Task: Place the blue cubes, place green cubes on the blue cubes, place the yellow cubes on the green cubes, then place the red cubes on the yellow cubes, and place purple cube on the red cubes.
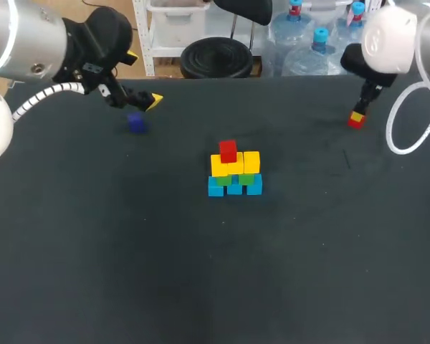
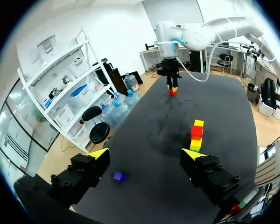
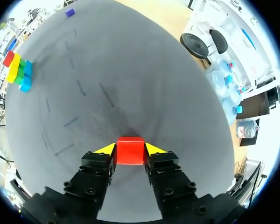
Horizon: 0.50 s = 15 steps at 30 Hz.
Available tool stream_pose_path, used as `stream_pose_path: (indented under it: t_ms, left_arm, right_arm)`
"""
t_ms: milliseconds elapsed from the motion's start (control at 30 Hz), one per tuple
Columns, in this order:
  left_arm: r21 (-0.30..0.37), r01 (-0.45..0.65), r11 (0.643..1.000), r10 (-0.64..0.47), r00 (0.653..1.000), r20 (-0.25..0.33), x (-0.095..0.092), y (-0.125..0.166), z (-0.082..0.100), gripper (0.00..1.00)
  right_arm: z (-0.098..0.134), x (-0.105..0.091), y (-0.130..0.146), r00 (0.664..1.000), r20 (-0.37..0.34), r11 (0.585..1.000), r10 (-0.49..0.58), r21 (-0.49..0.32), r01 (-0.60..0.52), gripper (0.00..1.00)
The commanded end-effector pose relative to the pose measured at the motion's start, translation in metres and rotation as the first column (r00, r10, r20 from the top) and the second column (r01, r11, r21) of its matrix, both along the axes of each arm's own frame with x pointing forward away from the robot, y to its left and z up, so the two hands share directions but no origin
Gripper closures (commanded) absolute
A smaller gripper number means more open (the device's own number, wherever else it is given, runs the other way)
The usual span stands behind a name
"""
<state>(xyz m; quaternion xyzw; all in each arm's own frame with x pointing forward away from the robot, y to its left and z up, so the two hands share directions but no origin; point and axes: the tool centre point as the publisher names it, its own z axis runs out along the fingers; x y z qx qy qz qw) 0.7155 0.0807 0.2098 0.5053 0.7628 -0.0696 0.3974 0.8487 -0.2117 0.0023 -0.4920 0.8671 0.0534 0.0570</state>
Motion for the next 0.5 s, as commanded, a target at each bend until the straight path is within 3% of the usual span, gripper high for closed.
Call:
stream_pose_path:
  t_ms: [33,267,500]
  left_arm:
    - [-0.005,0.005,1.000,-0.005,1.000,0.002,0.000,0.002,0.000,0.00]
    - [-0.005,0.005,1.000,-0.005,1.000,0.002,0.000,0.002,0.000,0.00]
    - [-0.005,0.005,1.000,-0.005,1.000,0.002,0.000,0.002,0.000,0.00]
  right_arm:
    - [0.008,-0.006,0.004,1.000,0.002,1.000,0.011,0.001,-0.011,1.00]
    - [0.022,-0.013,0.013,0.999,0.023,0.999,0.040,0.005,-0.040,1.00]
    - [0.051,-0.025,0.028,0.989,0.081,0.992,0.125,0.018,-0.127,1.00]
